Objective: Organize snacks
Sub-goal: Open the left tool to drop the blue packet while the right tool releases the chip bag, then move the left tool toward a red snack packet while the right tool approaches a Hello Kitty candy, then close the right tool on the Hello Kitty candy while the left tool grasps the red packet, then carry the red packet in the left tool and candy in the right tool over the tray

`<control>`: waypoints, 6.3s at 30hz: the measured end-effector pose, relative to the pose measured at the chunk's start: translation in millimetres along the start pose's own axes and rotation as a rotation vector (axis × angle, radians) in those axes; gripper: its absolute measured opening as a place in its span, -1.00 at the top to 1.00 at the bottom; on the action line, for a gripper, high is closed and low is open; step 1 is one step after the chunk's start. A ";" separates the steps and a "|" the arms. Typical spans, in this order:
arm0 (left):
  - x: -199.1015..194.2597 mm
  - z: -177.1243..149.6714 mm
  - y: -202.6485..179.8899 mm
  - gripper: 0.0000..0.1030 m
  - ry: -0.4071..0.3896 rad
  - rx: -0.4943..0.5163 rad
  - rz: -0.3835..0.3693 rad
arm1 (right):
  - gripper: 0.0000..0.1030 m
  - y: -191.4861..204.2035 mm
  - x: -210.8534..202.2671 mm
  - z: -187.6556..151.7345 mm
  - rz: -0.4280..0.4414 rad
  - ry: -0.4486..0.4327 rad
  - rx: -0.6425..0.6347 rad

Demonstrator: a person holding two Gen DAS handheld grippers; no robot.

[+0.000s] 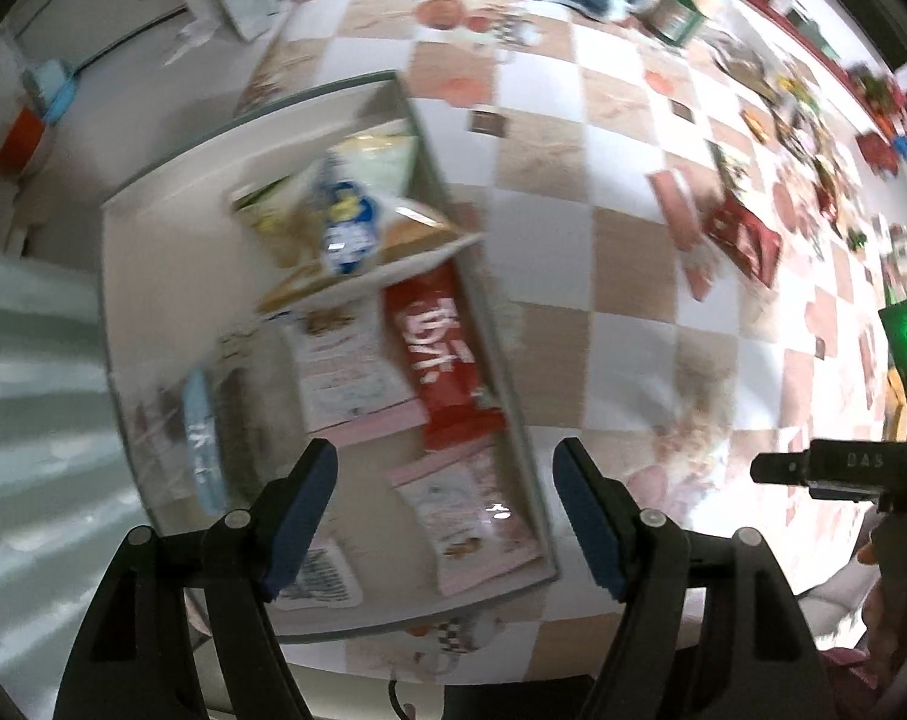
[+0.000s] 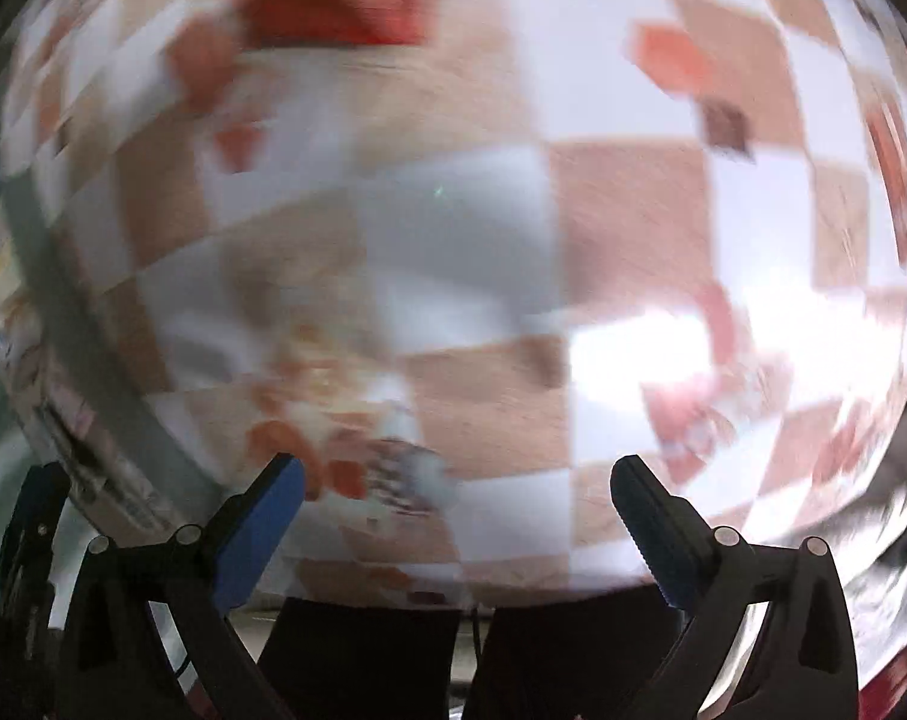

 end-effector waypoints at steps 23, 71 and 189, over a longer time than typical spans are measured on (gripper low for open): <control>14.7 -6.7 -60.8 -0.51 0.067 0.101 -0.004 | -0.99 -34.2 -62.1 119.8 -0.041 -0.253 -0.036; 38.1 66.4 -93.1 -0.54 0.080 -0.083 -0.081 | -0.56 95.4 -46.4 219.8 -0.106 -0.311 -0.308; -40.6 17.7 -29.8 0.41 -0.106 -0.053 -0.058 | 0.38 65.2 -115.0 0.4 -0.005 -0.312 -0.482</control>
Point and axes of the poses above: each gripper's, at about its wrist camera, not at the fingertips, and x roughly the way its jaws point, y to its left, z to its top, the point moved 8 cm from there along x, roughly the way its jaws point, and after that the axes turned 8 degrees about -y, right-handed, at the moved point
